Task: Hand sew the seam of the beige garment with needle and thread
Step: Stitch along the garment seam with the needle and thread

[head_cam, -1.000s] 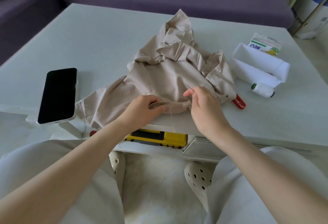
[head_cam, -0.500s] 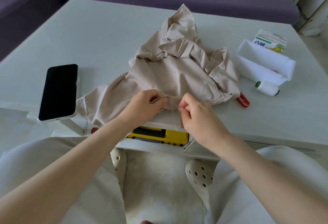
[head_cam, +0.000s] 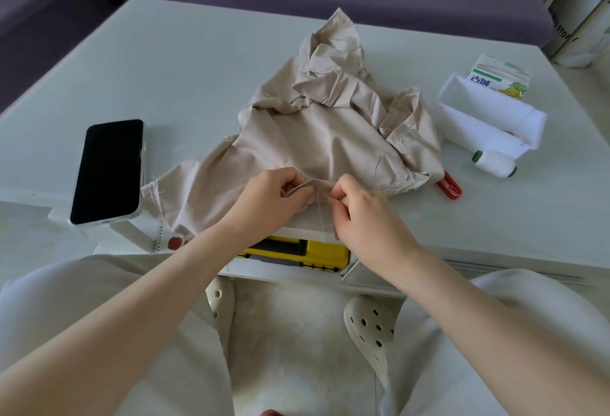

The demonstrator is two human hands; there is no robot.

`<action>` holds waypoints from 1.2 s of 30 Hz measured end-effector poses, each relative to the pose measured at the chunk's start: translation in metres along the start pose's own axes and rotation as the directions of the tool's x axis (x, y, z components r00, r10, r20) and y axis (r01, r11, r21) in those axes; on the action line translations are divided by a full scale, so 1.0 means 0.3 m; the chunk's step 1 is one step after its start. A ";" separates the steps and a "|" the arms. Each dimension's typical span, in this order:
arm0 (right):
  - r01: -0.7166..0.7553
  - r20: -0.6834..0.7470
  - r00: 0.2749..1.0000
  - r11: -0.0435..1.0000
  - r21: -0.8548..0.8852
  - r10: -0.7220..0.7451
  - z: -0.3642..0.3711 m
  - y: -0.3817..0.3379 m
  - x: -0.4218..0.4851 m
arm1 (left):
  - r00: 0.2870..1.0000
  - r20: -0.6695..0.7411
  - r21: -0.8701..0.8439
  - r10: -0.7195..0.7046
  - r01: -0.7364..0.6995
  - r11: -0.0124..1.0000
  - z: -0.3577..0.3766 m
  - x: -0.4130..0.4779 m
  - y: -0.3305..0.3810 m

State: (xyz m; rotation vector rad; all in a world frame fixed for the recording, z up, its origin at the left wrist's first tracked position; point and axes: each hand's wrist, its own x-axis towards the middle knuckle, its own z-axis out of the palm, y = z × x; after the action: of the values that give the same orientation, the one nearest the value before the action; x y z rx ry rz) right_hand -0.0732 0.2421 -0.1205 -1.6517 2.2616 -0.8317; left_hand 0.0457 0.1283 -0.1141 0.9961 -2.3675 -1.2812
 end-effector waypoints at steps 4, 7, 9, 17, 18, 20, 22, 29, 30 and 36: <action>-0.015 -0.001 1.000 1.000 0.013 0.015 0.000 -0.005 0.002 | 0.997 -0.010 0.066 0.073 -0.072 0.995 0.013 -0.015 0.009; -0.052 -0.002 0.999 0.996 0.072 0.052 0.004 -0.014 0.004 | 0.990 0.009 0.105 0.139 -0.139 0.985 0.029 -0.026 0.019; -0.098 0.001 0.995 0.986 0.132 0.099 0.006 -0.022 0.006 | 0.987 -0.017 0.138 0.163 -0.159 0.978 0.033 -0.030 0.023; -0.135 0.104 0.989 0.915 0.379 0.103 0.019 -0.047 -0.002 | 0.957 -0.235 0.146 0.169 -0.137 0.980 0.010 -0.020 0.027; -0.129 0.104 0.990 0.913 0.387 0.096 0.022 -0.048 -0.004 | 0.950 -0.265 0.148 0.165 -0.129 0.980 0.009 -0.018 0.026; -0.124 0.095 0.991 0.900 0.418 0.092 0.025 -0.050 -0.004 | 0.933 -0.318 0.169 0.169 -0.120 0.978 0.008 -0.016 0.029; -0.151 0.079 0.989 0.870 0.469 0.129 0.028 -0.049 0.000 | 0.918 -0.354 0.188 0.181 -0.120 0.975 0.009 -0.013 0.034; -0.229 0.027 0.963 0.762 0.606 0.268 0.017 -0.058 0.010 | 0.938 -0.239 0.196 0.252 -0.208 0.958 0.042 -0.036 0.045; -0.236 0.025 0.961 0.766 0.599 0.277 0.018 -0.055 0.010 | 0.939 -0.231 0.202 0.255 -0.210 0.957 0.047 -0.038 0.047; -0.158 -0.041 0.979 0.864 0.478 0.201 0.036 -0.035 0.004 | 0.929 -0.296 0.183 0.222 -0.173 0.968 0.032 -0.022 0.043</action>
State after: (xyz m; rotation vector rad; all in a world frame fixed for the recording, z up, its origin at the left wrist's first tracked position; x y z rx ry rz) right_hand -0.0600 0.2354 -0.1231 -1.1827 2.0048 -1.3038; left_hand 0.0399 0.1437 -0.1083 0.8979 -2.2716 -0.8082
